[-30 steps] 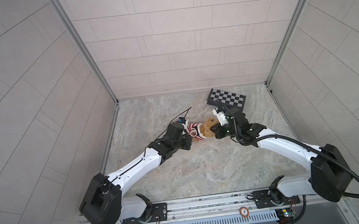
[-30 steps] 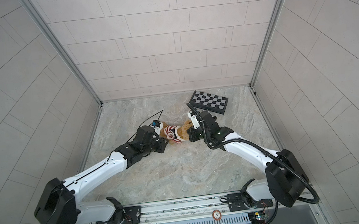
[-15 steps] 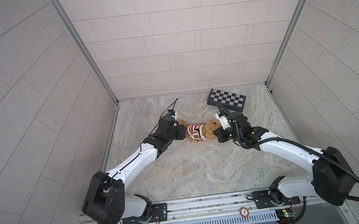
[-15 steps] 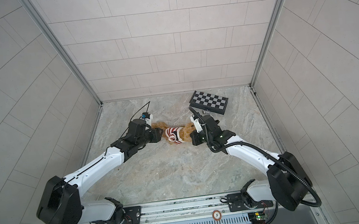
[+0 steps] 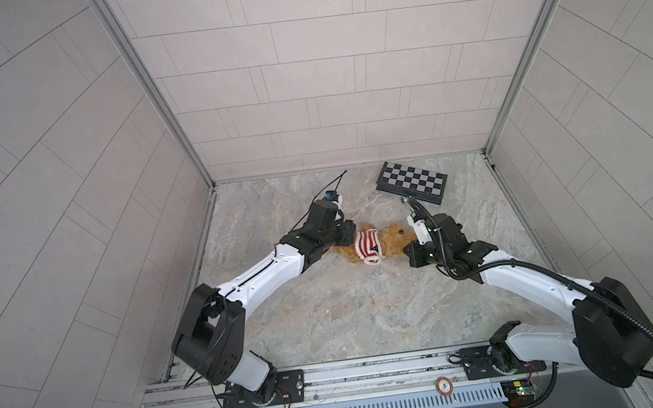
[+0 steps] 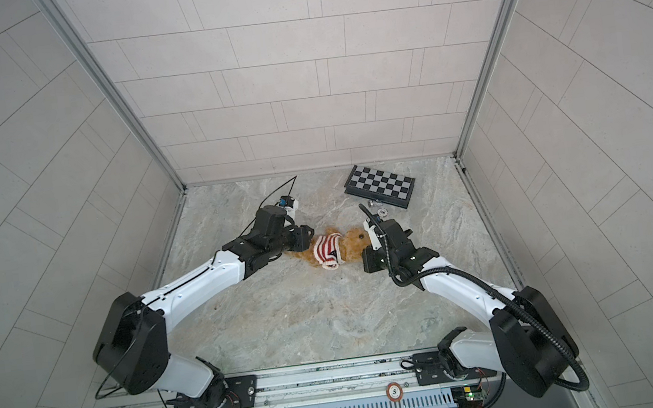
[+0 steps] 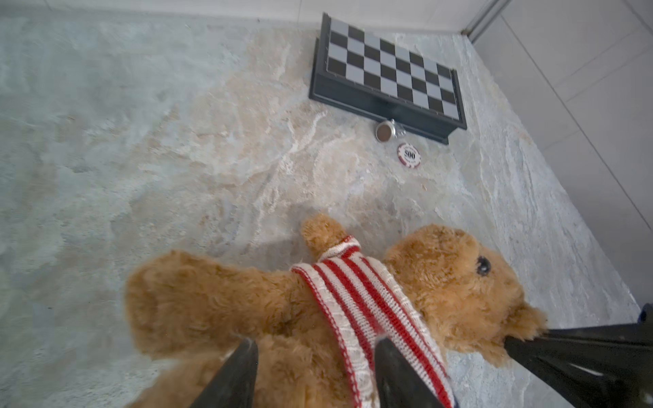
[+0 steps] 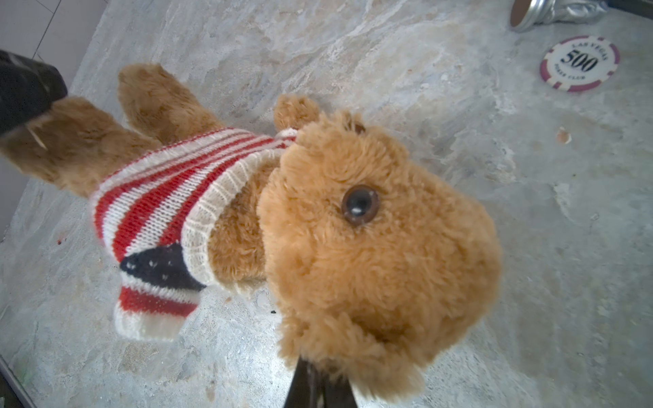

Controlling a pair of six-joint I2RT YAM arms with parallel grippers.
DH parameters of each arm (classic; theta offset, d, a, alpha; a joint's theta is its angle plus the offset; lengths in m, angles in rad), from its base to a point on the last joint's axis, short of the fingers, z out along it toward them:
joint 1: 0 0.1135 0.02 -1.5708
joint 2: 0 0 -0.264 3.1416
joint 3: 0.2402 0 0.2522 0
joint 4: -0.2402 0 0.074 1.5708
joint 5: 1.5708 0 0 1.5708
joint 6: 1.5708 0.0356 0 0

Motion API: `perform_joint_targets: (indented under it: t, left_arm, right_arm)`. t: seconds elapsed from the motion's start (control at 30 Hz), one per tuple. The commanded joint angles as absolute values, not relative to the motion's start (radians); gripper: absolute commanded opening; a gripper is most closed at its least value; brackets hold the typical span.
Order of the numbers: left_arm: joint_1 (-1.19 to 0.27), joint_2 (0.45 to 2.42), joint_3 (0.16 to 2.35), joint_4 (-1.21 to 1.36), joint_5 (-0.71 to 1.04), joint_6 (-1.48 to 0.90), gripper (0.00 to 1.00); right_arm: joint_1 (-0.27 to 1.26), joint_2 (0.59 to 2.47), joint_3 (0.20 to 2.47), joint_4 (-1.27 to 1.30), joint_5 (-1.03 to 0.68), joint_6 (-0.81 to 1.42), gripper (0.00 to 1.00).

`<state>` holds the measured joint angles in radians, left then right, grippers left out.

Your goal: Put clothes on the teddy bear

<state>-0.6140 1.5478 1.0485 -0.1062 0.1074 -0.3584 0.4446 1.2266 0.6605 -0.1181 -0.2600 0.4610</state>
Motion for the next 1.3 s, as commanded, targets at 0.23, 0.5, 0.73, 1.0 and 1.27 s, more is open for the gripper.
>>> perform_joint_targets:
  t: [0.23, 0.5, 0.73, 1.0, 1.27]
  left_arm:
    - [-0.669, 1.603, 1.053, -0.244, 0.109, -0.364, 0.49]
    - [-0.699, 1.544, 0.837, -0.048, 0.209, -0.520, 0.41]
    - [-0.745, 1.512, 0.753, 0.098, 0.258, -0.616, 0.38]
    - [-0.765, 1.445, 0.723, 0.115, 0.261, -0.632, 0.30]
    - [-0.765, 1.380, 0.700, 0.137, 0.338, -0.667, 0.44]
  right_arm:
    - [0.384, 1.229, 0.657, -0.084, -0.256, 0.512, 0.08]
    - [0.378, 1.249, 0.665, -0.073, -0.278, 0.531, 0.38]
    - [0.379, 1.237, 0.657, -0.052, -0.356, 0.545, 0.48]
    - [0.379, 1.220, 0.625, -0.005, -0.381, 0.568, 0.50]
    - [0.379, 1.251, 0.624, 0.015, -0.374, 0.570, 0.49]
